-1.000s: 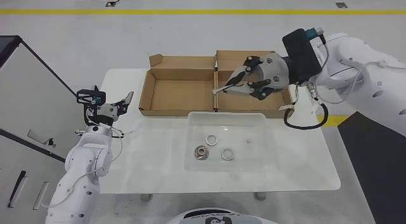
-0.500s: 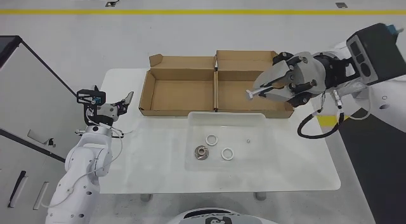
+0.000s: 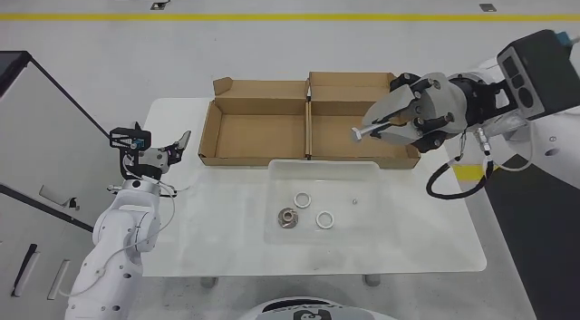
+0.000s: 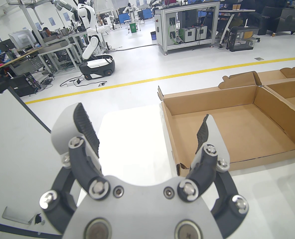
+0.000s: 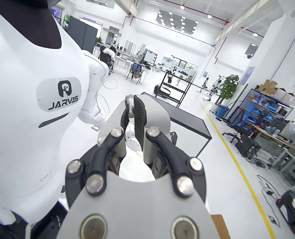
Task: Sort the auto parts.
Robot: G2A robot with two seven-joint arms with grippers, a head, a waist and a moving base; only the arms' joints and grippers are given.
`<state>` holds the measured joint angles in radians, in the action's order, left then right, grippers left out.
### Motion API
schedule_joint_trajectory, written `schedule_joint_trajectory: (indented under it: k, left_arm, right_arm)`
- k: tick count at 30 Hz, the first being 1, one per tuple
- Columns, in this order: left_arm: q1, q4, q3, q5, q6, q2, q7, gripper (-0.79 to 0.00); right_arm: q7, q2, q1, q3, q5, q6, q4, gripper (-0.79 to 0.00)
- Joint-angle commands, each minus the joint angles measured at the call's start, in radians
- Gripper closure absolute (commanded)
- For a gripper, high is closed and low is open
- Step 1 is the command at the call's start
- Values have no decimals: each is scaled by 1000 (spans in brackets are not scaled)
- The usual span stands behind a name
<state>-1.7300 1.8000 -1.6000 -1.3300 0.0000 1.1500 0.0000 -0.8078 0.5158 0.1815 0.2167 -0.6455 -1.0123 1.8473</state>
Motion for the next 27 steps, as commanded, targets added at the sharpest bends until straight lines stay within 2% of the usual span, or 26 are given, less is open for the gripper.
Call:
schedule_joint_trajectory:
  k: [1,11,20,27]
  left_arm:
    - [0,0,0,0,0,0,0,-785]
    - [0,0,0,0,0,0,0,-785]
    - [0,0,0,0,0,0,0,-785]
    - [0,0,0,0,0,0,0,-785]
  right_arm:
    - [0,0,0,0,0,0,0,0]
    - [0,0,0,0,0,0,0,0]
    - [-46,29,95,99,63,46,108,0]
    - [-49,69,195,190,117,49,165,0]
